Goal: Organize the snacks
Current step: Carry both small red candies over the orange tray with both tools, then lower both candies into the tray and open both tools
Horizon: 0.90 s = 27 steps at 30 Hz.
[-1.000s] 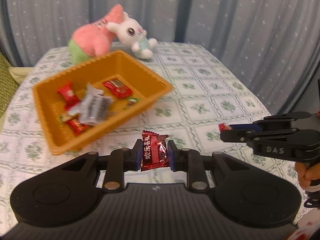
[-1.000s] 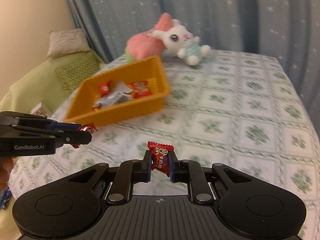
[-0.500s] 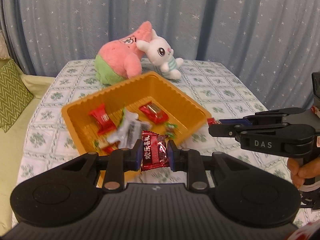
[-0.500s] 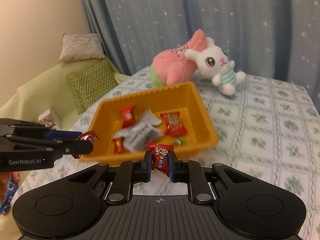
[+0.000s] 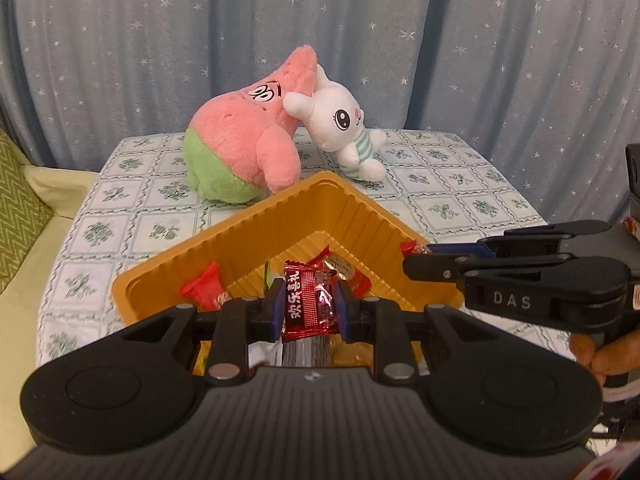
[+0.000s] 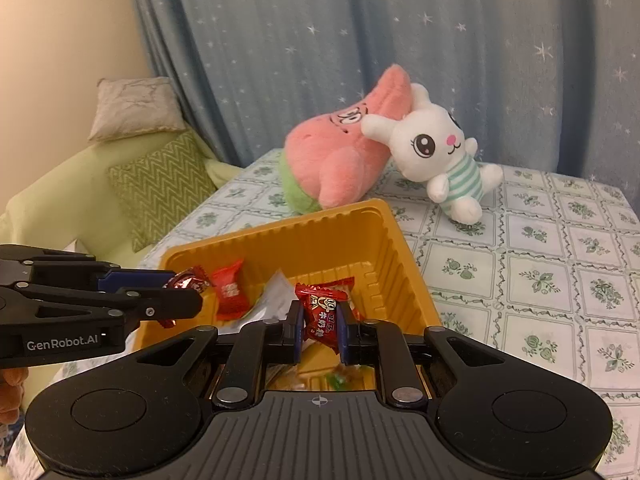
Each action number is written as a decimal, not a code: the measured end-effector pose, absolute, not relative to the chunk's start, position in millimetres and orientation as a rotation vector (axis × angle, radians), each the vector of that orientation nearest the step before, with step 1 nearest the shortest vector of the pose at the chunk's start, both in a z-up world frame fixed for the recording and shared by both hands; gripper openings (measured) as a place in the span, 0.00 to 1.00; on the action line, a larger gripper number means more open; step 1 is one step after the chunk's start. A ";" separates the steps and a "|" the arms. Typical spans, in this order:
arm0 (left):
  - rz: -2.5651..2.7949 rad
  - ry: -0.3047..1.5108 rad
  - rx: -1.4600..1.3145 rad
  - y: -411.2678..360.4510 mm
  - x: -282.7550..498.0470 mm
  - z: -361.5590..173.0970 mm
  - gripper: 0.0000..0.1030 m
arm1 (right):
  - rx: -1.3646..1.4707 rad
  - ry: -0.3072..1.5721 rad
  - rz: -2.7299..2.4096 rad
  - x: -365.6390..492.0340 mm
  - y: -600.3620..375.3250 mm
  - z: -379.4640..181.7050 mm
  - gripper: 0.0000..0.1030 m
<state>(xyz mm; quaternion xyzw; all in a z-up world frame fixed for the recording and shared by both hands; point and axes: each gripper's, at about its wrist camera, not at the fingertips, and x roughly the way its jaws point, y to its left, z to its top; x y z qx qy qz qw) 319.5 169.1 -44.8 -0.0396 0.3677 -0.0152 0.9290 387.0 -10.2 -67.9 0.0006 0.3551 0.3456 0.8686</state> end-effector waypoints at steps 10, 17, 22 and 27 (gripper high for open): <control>-0.060 0.791 -0.058 176.8 376.9 -69.8 0.22 | 0.035 0.783 0.656 420.9 1.4 -82.3 0.17; -0.068 0.810 -0.058 179.4 401.8 -81.3 0.22 | 0.049 0.795 0.629 430.8 2.2 -86.9 0.17; -0.075 0.815 -0.065 181.9 410.0 -84.8 0.22 | 0.048 0.803 0.616 433.6 3.0 -89.1 0.17; -0.077 0.821 -0.077 186.1 409.7 -86.1 0.22 | 0.044 0.808 0.612 435.6 3.7 -90.0 0.17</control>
